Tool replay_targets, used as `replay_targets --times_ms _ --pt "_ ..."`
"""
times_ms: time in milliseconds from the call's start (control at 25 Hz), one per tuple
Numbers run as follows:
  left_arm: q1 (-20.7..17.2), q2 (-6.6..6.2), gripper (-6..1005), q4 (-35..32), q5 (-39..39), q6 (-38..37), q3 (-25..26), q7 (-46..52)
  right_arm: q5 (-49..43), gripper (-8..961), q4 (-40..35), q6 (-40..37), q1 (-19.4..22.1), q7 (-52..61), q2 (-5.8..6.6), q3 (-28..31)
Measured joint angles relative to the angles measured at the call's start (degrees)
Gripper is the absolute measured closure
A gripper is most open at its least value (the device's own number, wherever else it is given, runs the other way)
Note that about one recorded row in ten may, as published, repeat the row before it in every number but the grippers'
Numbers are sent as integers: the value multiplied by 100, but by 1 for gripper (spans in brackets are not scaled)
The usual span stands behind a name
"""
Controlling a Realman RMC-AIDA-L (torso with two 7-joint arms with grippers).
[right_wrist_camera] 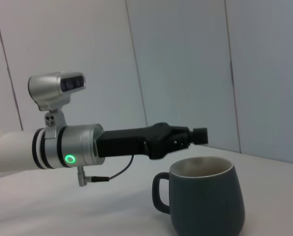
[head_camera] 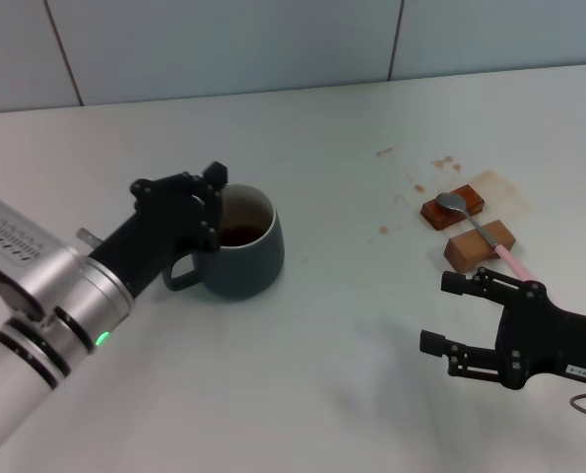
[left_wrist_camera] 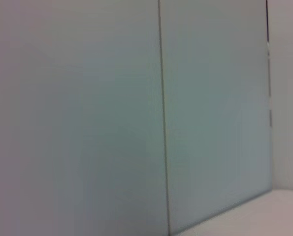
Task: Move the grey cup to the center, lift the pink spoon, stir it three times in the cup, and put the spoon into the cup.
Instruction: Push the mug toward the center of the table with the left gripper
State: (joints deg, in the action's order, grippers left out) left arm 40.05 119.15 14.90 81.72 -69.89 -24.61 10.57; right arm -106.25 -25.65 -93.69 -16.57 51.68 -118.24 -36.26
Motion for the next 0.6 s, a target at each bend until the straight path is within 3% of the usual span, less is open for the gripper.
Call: replay_targets --times_ms 240,600 --pt "-402 -38 1000 -421 -1 -174 336 52 0 135 7 1 12 -1 -7 26" --pt "-685 -33 1000 -717 3 -128 248 -121 0 134 6 14 -9 -9 -14 33"
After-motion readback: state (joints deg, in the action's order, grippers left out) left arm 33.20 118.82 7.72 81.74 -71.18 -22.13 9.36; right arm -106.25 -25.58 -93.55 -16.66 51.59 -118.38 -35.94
